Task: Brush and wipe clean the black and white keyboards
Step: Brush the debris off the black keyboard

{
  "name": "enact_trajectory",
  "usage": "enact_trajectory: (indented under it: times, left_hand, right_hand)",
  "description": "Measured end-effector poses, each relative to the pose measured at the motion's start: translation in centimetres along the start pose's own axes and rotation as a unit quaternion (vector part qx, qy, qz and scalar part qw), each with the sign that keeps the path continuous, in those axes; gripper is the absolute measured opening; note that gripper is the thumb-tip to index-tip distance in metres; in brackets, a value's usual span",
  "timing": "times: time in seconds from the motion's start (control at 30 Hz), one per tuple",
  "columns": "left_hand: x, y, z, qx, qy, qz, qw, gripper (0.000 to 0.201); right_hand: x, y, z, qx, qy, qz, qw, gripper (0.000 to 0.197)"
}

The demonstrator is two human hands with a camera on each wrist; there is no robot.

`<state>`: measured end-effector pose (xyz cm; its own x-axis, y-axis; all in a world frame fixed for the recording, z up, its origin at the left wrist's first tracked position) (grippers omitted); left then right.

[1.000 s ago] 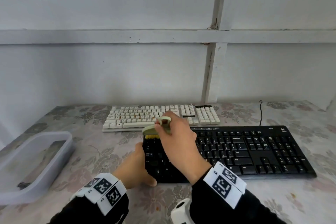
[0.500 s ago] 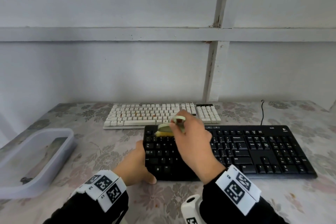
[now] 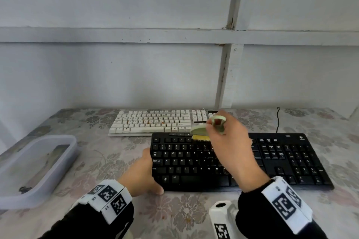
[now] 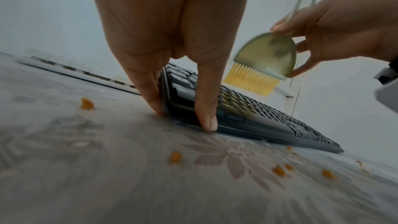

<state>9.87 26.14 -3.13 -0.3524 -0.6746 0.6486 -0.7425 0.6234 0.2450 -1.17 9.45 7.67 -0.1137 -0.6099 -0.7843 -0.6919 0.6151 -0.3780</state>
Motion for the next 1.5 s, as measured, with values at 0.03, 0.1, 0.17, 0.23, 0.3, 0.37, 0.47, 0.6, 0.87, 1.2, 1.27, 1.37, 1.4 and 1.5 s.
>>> enact_trajectory:
  times: [0.03,0.1,0.17,0.23,0.3,0.37,0.47,0.6,0.87,1.2,1.27,1.37,1.4,1.5]
  left_hand:
    - [0.0,0.0,0.0,0.001,0.0,-0.001,1.0,0.094]
    - [-0.1,-0.1,0.0,0.003,0.001,-0.003,1.0,0.093]
    - [-0.2,-0.1,0.1,0.002,0.002,-0.003,1.0,0.093]
    - [-0.2,-0.1,0.1,0.002,0.0,-0.001,1.0,0.094]
    - [-0.2,-0.1,0.1,0.002,-0.003,0.001,1.0,0.094]
    - [-0.2,-0.1,0.1,0.003,-0.003,0.0,1.0,0.094]
    - [-0.1,-0.2,0.1,0.004,-0.006,0.002,1.0,0.093]
    - [-0.2,-0.2,0.1,0.005,-0.002,-0.001,1.0,0.094]
    - [-0.3,-0.2,0.2,0.005,-0.001,-0.006,1.0,0.096]
    - [-0.5,-0.3,0.3,-0.001,-0.008,-0.005,1.0,0.094]
    - [-0.6,-0.4,0.3,-0.001,-0.005,-0.007,1.0,0.093]
    - [-0.7,-0.5,0.3,-0.002,-0.002,-0.009,1.0,0.091]
    - [-0.7,-0.5,0.3,-0.003,-0.001,-0.01,1.0,0.092]
    - [-0.7,-0.6,0.3,-0.006,-0.002,-0.014,1.0,0.093]
  right_hand:
    - [-0.1,0.0,-0.3,0.0,-0.026,-0.004,1.0,0.014]
    - [0.1,0.0,-0.4,-0.015,-0.071,-0.003,0.997,0.012]
    - [0.8,0.2,-0.1,-0.039,-0.106,0.006,0.994,0.01]
    - [1.8,0.3,-0.4,-0.047,-0.097,0.012,0.994,0.009]
    - [3.1,0.0,-1.4,-0.025,-0.065,0.019,0.997,0.011]
    - [3.9,-0.3,-2.9,0.02,-0.001,0.02,1.0,0.012]
    - [3.4,-0.2,-4.1,0.045,-0.012,0.007,0.999,0.011]
    - [2.6,0.5,-2.5,-0.027,-0.086,0.004,0.996,0.009]
    - [4.0,-0.5,-5.0,0.019,-0.054,0.014,0.998,0.005]
    - [7.3,-1.4,-9.9,0.072,-0.038,0.038,0.996,0.008]
    - [8.0,-1.8,-10.8,0.1,-0.122,0.05,0.986,0.014]
    - [8.8,-2.0,-10.2,0.074,-0.156,0.065,0.983,0.016]
    - [9.2,-1.9,-9.8,0.056,-0.143,0.068,0.986,0.016]
    - [10.4,-1.8,-10.3,0.056,-0.079,0.071,0.993,0.013]
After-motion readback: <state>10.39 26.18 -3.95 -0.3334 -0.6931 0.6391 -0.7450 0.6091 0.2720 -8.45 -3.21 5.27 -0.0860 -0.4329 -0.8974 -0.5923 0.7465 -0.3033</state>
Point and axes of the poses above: each hand's wrist, its own y-axis away from the middle knuckle, its own z-axis out of the palm, x = y × z, the point moved 7 cm from there along -y, towards the middle knuckle, and after that the axes turned 1 degree about x, right-handed, at the moved point
